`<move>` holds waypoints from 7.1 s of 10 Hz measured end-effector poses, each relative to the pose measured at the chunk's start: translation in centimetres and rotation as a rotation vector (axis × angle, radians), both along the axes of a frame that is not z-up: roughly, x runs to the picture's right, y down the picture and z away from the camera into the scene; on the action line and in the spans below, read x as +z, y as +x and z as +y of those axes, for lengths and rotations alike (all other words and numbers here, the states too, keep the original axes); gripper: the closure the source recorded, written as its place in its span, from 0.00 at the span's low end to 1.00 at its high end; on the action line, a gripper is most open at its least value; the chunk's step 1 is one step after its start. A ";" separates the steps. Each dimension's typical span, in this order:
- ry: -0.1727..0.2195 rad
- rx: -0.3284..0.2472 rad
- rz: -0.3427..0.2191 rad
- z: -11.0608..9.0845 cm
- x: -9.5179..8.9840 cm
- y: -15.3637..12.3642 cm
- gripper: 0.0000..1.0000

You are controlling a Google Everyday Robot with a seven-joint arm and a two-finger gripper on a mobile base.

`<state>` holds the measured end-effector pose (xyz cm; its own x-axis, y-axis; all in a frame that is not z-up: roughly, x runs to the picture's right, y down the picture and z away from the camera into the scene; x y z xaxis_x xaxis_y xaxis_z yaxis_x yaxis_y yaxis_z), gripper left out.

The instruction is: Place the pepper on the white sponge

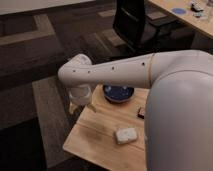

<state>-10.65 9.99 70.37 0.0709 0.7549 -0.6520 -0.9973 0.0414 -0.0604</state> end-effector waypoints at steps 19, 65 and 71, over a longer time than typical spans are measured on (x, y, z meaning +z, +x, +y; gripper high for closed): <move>-0.014 -0.020 -0.036 -1.2 -0.1 10.4 0.35; -0.091 -0.232 -0.057 15.6 0.2 50.1 1.00; -0.038 -0.640 -0.306 9.6 -2.3 37.0 1.00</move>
<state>26.33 19.54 68.10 0.6770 0.4813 -0.5568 -0.7160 0.6059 -0.3468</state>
